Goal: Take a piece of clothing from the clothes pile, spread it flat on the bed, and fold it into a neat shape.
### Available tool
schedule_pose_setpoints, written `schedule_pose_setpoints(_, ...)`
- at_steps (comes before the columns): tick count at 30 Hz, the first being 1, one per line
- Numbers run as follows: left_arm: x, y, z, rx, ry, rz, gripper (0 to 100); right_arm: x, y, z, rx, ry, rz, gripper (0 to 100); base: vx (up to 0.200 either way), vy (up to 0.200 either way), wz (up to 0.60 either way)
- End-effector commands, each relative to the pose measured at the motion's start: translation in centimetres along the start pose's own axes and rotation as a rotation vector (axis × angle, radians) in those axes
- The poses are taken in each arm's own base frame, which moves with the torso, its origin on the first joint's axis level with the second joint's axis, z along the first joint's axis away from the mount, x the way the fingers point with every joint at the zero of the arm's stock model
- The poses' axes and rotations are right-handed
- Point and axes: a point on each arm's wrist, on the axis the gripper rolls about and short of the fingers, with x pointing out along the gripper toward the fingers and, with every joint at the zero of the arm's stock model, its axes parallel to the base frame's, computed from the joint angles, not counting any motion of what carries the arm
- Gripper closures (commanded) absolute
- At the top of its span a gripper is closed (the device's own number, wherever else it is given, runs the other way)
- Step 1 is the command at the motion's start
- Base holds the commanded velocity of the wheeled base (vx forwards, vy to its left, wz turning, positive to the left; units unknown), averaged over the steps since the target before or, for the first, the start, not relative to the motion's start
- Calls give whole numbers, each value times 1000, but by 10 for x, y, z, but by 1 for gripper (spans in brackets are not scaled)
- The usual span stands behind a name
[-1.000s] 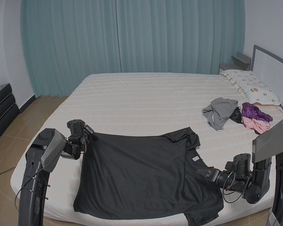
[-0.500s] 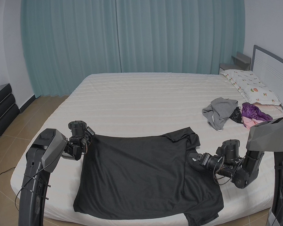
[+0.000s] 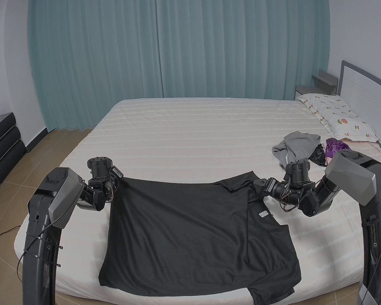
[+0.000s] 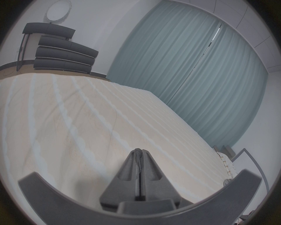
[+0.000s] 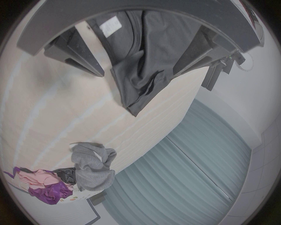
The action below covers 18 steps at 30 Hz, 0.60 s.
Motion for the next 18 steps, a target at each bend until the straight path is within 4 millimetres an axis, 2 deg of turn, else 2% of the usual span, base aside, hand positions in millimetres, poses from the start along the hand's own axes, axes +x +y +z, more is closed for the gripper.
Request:
schedule_pose_setpoints(1,-8,-11,26,4,-57,-13,100,30,-16,0,-8,19,-35,0,0,0,0)
schedule_pose_setpoints(7,-6,-5,27,51,-78,18,100,48,-11,5,-21,10,-10,0,0,0,0)
schedule_pose_setpoints(11,-6,-6,28,50,-84,18,100,57,-10,1,-43,11,-12,0,0,0,0)
schedule_pose_setpoints(13,-7,-8,31,48,-96,22,100,69,-9,-8,-90,21,-5,0,0,0,0)
schedule_pose_setpoints(18,-6,-5,30,49,-90,31,100,77,-3,-14,-110,15,18,0,0,0,0)
